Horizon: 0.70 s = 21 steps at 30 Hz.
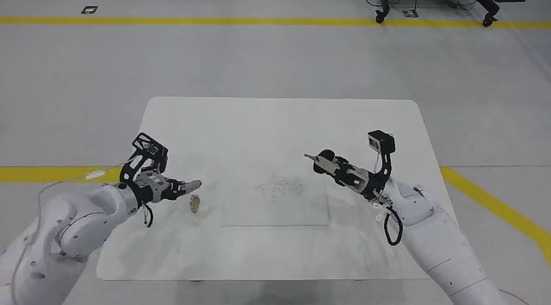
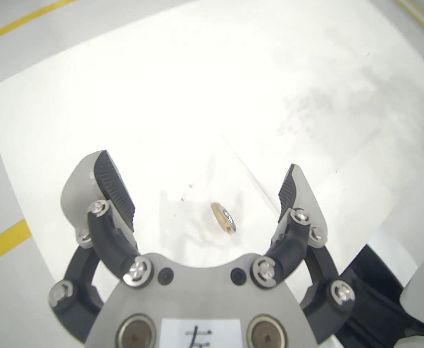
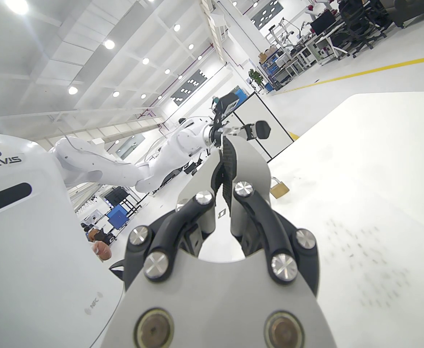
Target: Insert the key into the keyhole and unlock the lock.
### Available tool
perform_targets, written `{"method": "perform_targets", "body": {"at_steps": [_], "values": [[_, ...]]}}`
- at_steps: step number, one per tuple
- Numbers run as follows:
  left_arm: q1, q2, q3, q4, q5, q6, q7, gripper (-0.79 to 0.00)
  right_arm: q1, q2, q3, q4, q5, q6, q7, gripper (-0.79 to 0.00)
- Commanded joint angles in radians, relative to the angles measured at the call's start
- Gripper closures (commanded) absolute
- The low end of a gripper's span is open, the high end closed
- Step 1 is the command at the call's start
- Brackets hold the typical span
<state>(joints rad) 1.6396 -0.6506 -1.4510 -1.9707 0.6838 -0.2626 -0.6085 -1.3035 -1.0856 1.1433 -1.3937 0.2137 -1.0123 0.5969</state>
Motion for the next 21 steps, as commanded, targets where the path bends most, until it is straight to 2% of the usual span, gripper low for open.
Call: {"method": "perform_targets", "body": {"at_steps": [1, 4, 11, 13, 14, 21], "values": [[0.083, 0.000, 0.005, -0.054, 0.099, 0.067, -0.025, -0.785, 0.000, 0.000, 0.000, 0.000, 0.000, 0.000, 0.000, 0.000], [0.107, -0.006, 0.037, -0.073, 0.148, 0.130, -0.048, -0.785, 0.000, 0.000, 0.000, 0.000, 0.000, 0.000, 0.000, 0.000], [0.064, -0.022, 0.099, -0.068, 0.171, 0.174, -0.109, -0.782, 0.000, 0.000, 0.000, 0.000, 0.000, 0.000, 0.000, 0.000], [0.033, -0.028, 0.120, -0.045, 0.146, 0.170, -0.135, -0.702, 0.000, 0.000, 0.000, 0.000, 0.000, 0.000, 0.000, 0.000], [0.013, -0.030, 0.127, -0.031, 0.157, 0.175, -0.152, -0.628, 0.000, 0.000, 0.000, 0.000, 0.000, 0.000, 0.000, 0.000], [-0.063, -0.050, 0.183, -0.002, 0.169, 0.209, -0.190, -0.477, 0.000, 0.000, 0.000, 0.000, 0.000, 0.000, 0.000, 0.000]]}}
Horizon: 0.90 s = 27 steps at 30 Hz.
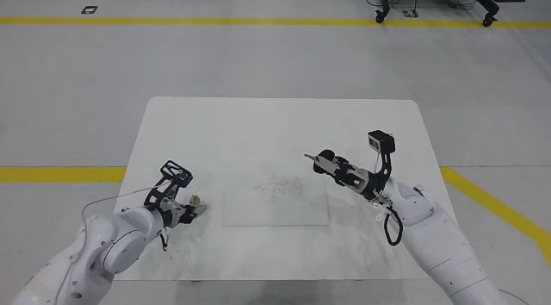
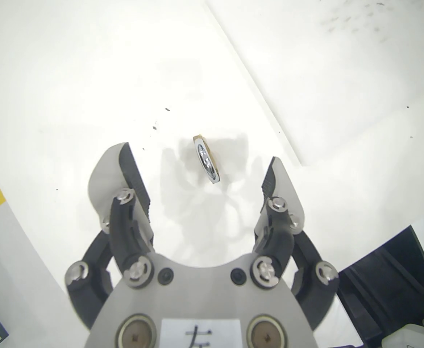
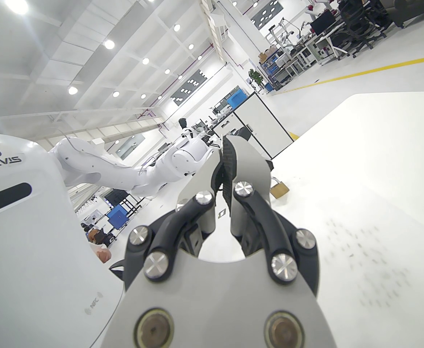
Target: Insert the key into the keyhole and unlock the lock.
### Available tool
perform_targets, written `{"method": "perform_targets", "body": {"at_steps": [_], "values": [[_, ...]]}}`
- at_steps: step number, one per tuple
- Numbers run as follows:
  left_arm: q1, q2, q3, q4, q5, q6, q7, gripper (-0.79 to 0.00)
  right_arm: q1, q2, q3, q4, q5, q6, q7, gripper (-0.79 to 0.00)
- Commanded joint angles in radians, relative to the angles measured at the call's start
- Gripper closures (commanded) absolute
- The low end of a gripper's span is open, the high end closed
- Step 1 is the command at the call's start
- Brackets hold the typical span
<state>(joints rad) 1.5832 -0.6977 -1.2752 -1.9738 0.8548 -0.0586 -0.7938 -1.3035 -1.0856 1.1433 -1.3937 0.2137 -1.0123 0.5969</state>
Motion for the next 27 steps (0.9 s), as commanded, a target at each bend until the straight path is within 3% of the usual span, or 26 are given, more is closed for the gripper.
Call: {"method": "perform_targets", "body": {"at_steps": [1, 3, 11, 14, 16, 27], "values": [[-0.012, -0.005, 0.013, 0.001, -0.002, 0.007, -0.010, -0.465, 0.000, 0.000, 0.000, 0.000, 0.000, 0.000, 0.000, 0.000], [-0.021, -0.009, 0.023, 0.003, -0.002, 0.010, -0.018, -0.391, 0.000, 0.000, 0.000, 0.000, 0.000, 0.000, 0.000, 0.000], [-0.044, -0.022, 0.049, 0.008, 0.028, 0.031, -0.052, -0.280, 0.000, 0.000, 0.000, 0.000, 0.000, 0.000, 0.000, 0.000], [-0.047, -0.027, 0.058, 0.008, 0.040, 0.042, -0.057, -0.160, 0.000, 0.000, 0.000, 0.000, 0.000, 0.000, 0.000, 0.000], [-0.051, -0.030, 0.064, 0.009, 0.042, 0.040, -0.061, 0.000, 0.000, 0.000, 0.000, 0.000, 0.000, 0.000, 0.000, 0.000], [-0.041, -0.041, 0.045, 0.023, 0.014, 0.045, -0.061, 0.000, 0.000, 0.000, 0.000, 0.000, 0.000, 0.000, 0.000, 0.000]]}}
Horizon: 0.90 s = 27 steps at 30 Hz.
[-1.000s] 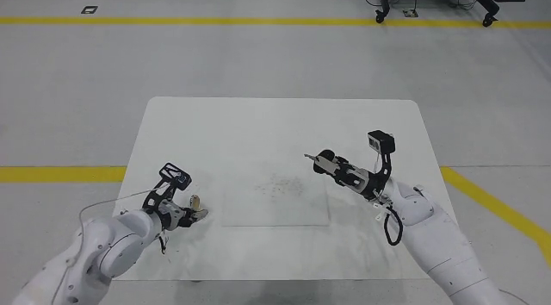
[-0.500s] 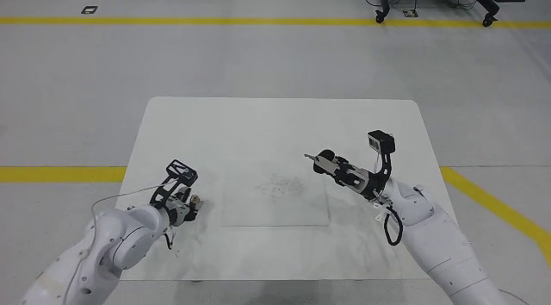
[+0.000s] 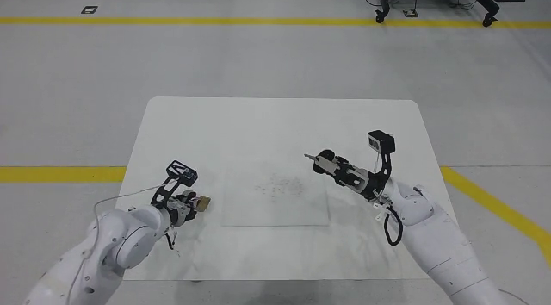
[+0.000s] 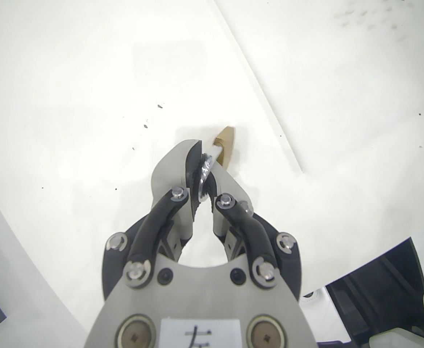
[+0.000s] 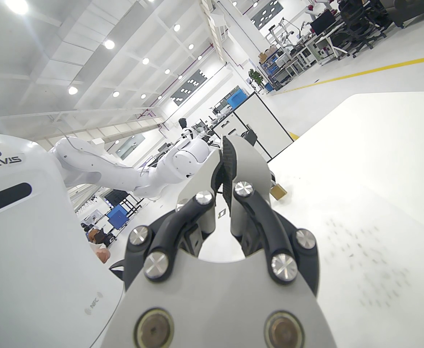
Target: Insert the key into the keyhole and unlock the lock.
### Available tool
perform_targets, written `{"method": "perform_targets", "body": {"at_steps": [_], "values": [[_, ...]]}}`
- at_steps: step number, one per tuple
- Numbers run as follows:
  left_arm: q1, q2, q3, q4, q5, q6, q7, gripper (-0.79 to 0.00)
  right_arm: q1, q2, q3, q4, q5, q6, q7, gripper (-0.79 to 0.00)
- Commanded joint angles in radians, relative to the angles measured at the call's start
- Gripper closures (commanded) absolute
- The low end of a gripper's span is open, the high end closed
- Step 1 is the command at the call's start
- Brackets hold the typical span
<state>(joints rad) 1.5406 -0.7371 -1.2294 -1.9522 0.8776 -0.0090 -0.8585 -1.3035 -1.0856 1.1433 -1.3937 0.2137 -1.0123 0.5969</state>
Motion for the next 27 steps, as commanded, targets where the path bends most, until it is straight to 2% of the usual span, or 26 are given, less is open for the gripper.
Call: {"method": "perform_targets", "body": {"at_steps": [1, 7, 10, 13, 14, 24, 27], "values": [[0.002, -0.002, -0.002, 0.003, -0.016, -0.009, 0.007, 0.000, 0.000, 0.000, 0.000, 0.000, 0.000, 0.000, 0.000, 0.000], [-0.006, -0.013, -0.038, 0.043, -0.167, -0.068, 0.108, 0.000, 0.000, 0.000, 0.000, 0.000, 0.000, 0.000, 0.000, 0.000], [-0.013, -0.020, -0.069, 0.092, -0.320, -0.149, 0.209, 0.000, 0.000, 0.000, 0.000, 0.000, 0.000, 0.000, 0.000, 0.000], [-0.028, -0.032, -0.099, 0.177, -0.531, -0.281, 0.338, 0.000, 0.000, 0.000, 0.000, 0.000, 0.000, 0.000, 0.000, 0.000], [-0.034, -0.033, -0.104, 0.201, -0.555, -0.316, 0.352, 0.000, 0.000, 0.000, 0.000, 0.000, 0.000, 0.000, 0.000, 0.000], [-0.038, -0.035, -0.106, 0.211, -0.554, -0.323, 0.361, 0.000, 0.000, 0.000, 0.000, 0.000, 0.000, 0.000, 0.000, 0.000], [-0.072, -0.050, -0.068, 0.297, -0.857, -0.455, 0.300, 0.000, -0.005, -0.004, -0.018, -0.018, 0.041, 0.030, -0.020, 0.000]]}}
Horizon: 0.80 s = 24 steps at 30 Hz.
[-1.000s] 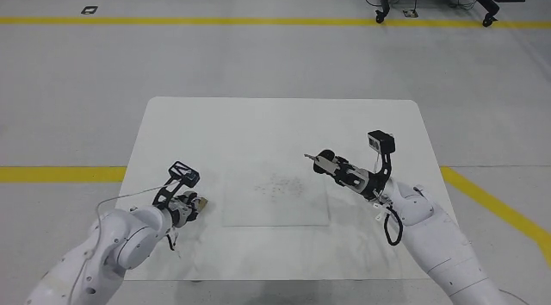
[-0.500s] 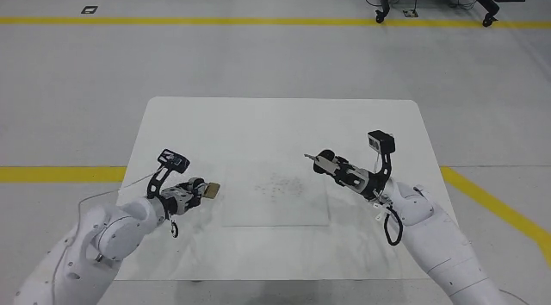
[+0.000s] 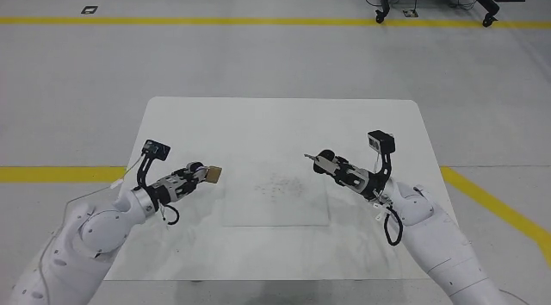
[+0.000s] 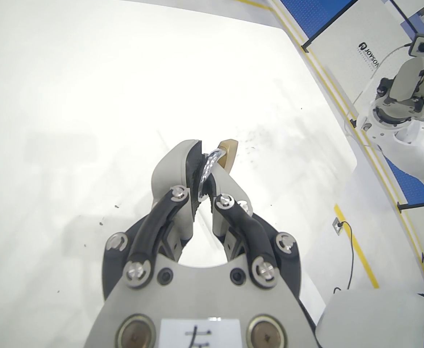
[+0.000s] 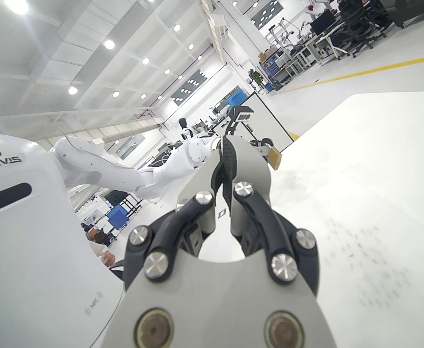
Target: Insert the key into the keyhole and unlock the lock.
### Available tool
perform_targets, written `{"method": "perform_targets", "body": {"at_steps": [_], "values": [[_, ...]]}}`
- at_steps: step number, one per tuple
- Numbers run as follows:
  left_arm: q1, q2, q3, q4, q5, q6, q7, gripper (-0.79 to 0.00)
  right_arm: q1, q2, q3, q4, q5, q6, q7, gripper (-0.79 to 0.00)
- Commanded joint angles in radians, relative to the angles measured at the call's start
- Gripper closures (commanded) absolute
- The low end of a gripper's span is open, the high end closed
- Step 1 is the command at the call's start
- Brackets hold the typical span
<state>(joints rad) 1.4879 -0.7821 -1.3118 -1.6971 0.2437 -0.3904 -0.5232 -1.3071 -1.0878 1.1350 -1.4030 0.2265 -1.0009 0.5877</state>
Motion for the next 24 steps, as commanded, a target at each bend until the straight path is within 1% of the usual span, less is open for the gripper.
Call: {"method": "perform_targets", "body": {"at_steps": [1, 3, 4, 6, 8, 12, 14, 17, 24], "values": [[-0.046, -0.011, 0.032, 0.081, -0.334, -0.120, -0.085, 0.000, 0.007, -0.004, -0.008, 0.006, 0.039, 0.044, -0.031, 0.000], [-0.105, -0.024, 0.082, 0.140, -0.573, -0.191, -0.209, 0.000, 0.022, -0.014, -0.042, 0.017, 0.077, 0.065, -0.045, 0.000], [-0.137, -0.030, 0.103, 0.167, -0.659, -0.209, -0.278, 0.000, 0.036, -0.019, -0.058, 0.032, 0.096, 0.073, -0.042, 0.000], [-0.194, -0.042, 0.147, 0.198, -0.762, -0.230, -0.386, 0.000, 0.068, -0.030, -0.093, 0.063, 0.115, 0.102, -0.036, 0.000], [-0.249, -0.057, 0.196, 0.226, -0.854, -0.229, -0.482, 0.000, 0.108, -0.044, -0.137, 0.083, 0.135, 0.122, -0.014, 0.000], [-0.328, -0.079, 0.258, 0.285, -0.935, -0.198, -0.597, 0.000, 0.158, -0.064, -0.178, 0.108, 0.164, 0.125, -0.027, 0.000], [-0.365, -0.093, 0.287, 0.319, -0.973, -0.197, -0.643, 0.000, 0.184, -0.075, -0.200, 0.130, 0.179, 0.133, -0.029, 0.000], [-0.398, -0.107, 0.311, 0.356, -1.005, -0.198, -0.683, 0.000, 0.212, -0.089, -0.230, 0.157, 0.187, 0.141, -0.014, 0.000], [-0.469, -0.137, 0.362, 0.412, -1.011, -0.170, -0.736, 0.000, 0.275, -0.131, -0.323, 0.208, 0.278, 0.118, 0.057, 0.000]]}}
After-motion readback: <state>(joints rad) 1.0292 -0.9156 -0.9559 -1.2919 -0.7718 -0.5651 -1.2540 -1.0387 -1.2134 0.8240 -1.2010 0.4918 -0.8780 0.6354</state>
